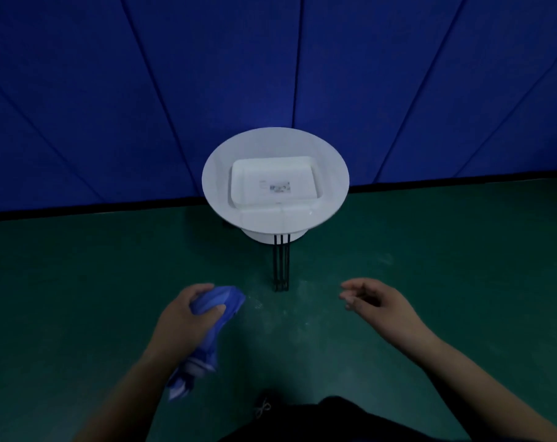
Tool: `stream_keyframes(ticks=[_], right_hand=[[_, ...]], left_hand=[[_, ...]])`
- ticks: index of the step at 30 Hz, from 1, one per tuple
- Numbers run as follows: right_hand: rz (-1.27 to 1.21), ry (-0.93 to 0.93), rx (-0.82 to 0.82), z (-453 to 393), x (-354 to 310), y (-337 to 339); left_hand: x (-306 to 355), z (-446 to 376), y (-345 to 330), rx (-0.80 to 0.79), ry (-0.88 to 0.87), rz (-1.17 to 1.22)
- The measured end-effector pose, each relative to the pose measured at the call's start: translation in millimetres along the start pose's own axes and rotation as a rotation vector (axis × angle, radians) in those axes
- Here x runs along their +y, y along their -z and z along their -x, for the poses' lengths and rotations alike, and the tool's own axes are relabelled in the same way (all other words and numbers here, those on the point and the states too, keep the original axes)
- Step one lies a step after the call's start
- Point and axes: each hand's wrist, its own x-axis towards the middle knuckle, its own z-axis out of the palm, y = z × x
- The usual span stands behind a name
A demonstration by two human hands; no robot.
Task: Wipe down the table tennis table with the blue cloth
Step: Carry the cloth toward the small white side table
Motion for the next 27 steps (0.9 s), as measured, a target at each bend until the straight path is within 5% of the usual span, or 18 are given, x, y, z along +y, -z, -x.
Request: stream_keyframes(ticks=[27], right_hand=[[0.021, -0.059, -0.062, -393.6, -92.4, 42.9]], left_hand=[[132.4, -388.7, -18.5, -0.016, -0.012, 0.004]])
